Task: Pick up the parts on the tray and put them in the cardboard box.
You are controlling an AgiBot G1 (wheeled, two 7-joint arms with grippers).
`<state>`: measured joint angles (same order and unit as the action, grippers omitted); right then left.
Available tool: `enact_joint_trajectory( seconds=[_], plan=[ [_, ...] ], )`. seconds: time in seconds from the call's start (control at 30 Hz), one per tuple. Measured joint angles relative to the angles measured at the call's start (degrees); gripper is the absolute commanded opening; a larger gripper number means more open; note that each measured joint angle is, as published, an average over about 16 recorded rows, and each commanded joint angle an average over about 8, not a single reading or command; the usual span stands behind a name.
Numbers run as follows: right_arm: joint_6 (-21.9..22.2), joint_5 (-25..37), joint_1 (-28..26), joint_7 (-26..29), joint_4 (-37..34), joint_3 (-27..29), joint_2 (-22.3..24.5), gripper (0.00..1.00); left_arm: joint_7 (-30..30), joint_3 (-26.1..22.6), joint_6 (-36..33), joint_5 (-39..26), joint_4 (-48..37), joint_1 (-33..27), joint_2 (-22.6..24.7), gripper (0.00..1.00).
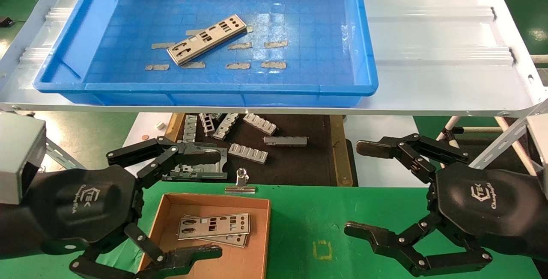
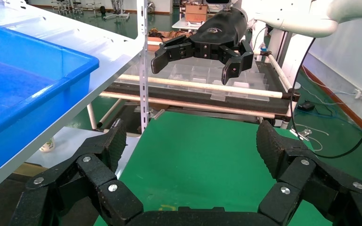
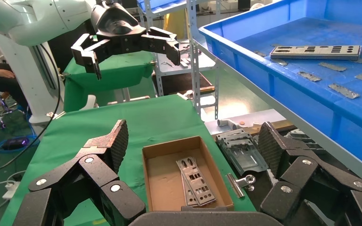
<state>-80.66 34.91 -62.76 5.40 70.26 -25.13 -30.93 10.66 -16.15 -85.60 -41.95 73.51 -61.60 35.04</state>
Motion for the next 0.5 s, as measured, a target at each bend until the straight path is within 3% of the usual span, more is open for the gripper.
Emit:
enact_joint_trajectory(
  seconds=[0.5],
  plan=[
    [0.0, 0.0, 0.0, 0.0, 0.0, 0.0, 0.0, 1.0, 0.0, 0.0, 0.0, 0.0, 0.0, 0.0, 0.0, 1.0]
  ],
)
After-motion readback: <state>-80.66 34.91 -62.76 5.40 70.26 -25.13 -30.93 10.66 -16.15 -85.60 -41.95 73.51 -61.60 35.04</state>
